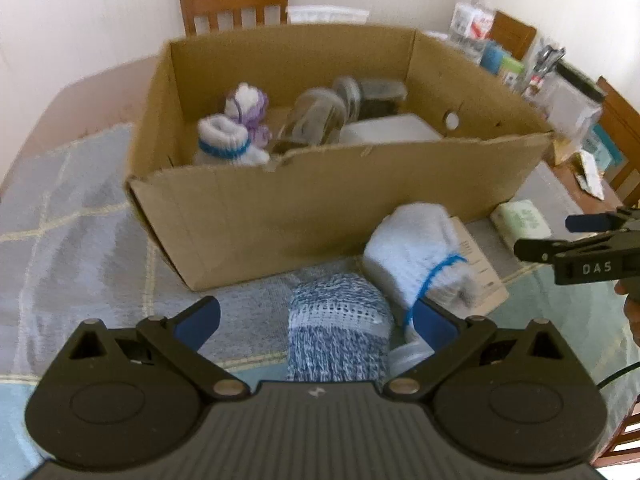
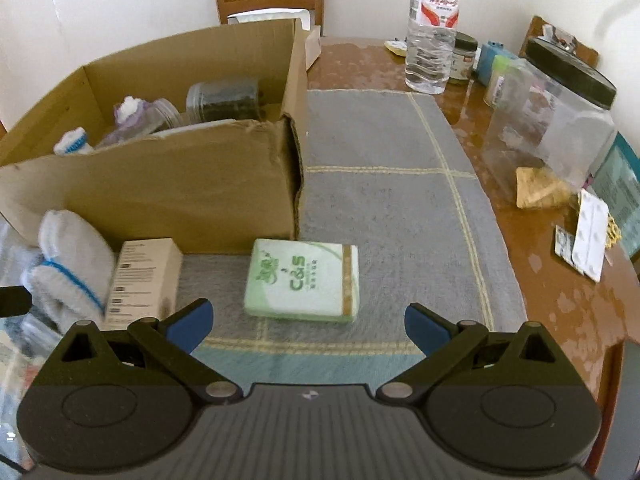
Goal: Organize objects
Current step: 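Move the left tool to the grey knit sock and the right tool to the C&S tissue pack, then grasp the grey knit sock with the left tool while the right tool grasps the C&S tissue pack, then carry the grey sock and tissue pack over the box and release both, then move the left tool to the clear plastic jar and the right tool to the pink knit sock, then grasp the clear plastic jar with the left tool while the right tool grasps the pink knit sock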
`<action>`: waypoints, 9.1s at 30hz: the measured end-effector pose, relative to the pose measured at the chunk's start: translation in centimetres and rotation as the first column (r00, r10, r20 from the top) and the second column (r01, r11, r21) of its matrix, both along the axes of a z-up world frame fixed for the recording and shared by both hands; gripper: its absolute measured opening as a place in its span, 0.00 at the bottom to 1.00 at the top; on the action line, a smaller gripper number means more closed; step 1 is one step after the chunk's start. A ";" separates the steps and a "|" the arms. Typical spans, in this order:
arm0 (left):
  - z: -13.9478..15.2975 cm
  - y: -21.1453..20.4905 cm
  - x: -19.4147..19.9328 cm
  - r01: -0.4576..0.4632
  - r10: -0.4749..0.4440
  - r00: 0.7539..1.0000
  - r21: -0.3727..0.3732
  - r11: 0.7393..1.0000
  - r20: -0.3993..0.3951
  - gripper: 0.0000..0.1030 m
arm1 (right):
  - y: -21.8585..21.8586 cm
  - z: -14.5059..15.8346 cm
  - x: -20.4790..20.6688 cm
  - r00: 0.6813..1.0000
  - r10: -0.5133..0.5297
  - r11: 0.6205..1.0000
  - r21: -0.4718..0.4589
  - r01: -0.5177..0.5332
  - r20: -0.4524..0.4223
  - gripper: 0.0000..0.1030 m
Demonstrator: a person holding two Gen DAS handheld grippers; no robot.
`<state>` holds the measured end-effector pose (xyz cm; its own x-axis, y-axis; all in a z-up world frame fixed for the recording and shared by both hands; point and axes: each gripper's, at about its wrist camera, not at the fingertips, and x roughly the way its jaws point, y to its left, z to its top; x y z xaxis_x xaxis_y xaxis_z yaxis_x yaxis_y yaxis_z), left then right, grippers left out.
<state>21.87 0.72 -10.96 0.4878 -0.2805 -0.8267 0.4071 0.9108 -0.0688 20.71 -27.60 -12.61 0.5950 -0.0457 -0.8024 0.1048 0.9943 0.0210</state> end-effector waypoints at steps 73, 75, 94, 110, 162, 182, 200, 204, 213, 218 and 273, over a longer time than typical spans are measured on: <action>-3.0 4.3 1.0 -0.246 0.244 0.968 0.018 0.969 0.060 0.60 | 1.0 -1.2 2.1 0.998 0.067 0.997 -0.039 -0.067 0.002 0.75; -3.0 4.1 0.7 -0.245 0.243 0.968 0.028 0.969 0.070 0.59 | 1.0 -1.1 2.2 0.998 0.060 0.997 -0.043 -0.060 -0.003 0.75; -0.3 6.5 -0.6 -0.149 0.149 0.989 0.017 0.989 0.011 0.52 | 1.3 1.4 0.8 0.997 0.047 0.998 -0.035 -0.049 -0.060 0.68; 9.6 6.4 -1.2 0.052 -0.053 0.998 0.011 0.999 0.016 0.52 | 1.7 10.2 -1.0 0.977 0.213 0.977 -0.013 -0.213 -0.009 0.68; 12.3 6.2 2.4 -0.030 0.028 0.986 0.009 1.000 0.167 0.98 | 8.1 14.3 14.2 0.917 0.394 0.917 -0.088 -0.388 0.065 0.68; 11.3 5.9 2.3 -0.019 0.019 0.990 -0.001 1.000 0.136 0.98 | 6.2 13.4 14.5 0.961 0.275 0.953 -0.140 -0.268 0.027 1.00; 7.9 5.6 -2.3 -0.073 0.074 0.994 -0.011 0.997 0.076 0.98 | 5.9 12.0 5.0 0.978 0.188 0.981 -0.069 -0.183 0.091 1.00; 6.9 5.4 -3.3 -0.059 0.058 0.996 0.002 0.998 0.066 0.99 | 6.4 10.6 2.6 0.976 0.194 0.978 -0.102 -0.184 0.099 1.00; 4.2 4.9 -5.6 0.002 -0.002 1.000 0.009 1.000 -0.009 0.99 | 7.5 6.2 -1.4 0.966 0.257 0.967 -0.002 -0.257 0.017 1.00; 3.2 4.7 -6.8 0.075 -0.074 0.996 0.017 0.997 -0.048 0.98 | 8.9 5.1 -3.4 0.934 0.357 0.933 0.047 -0.356 -0.017 1.00; 1.2 2.8 -5.1 -0.012 0.009 0.996 -0.035 0.999 -0.084 0.98 | 12.2 -1.2 -7.5 0.804 0.587 0.807 -0.013 -0.591 -0.095 1.00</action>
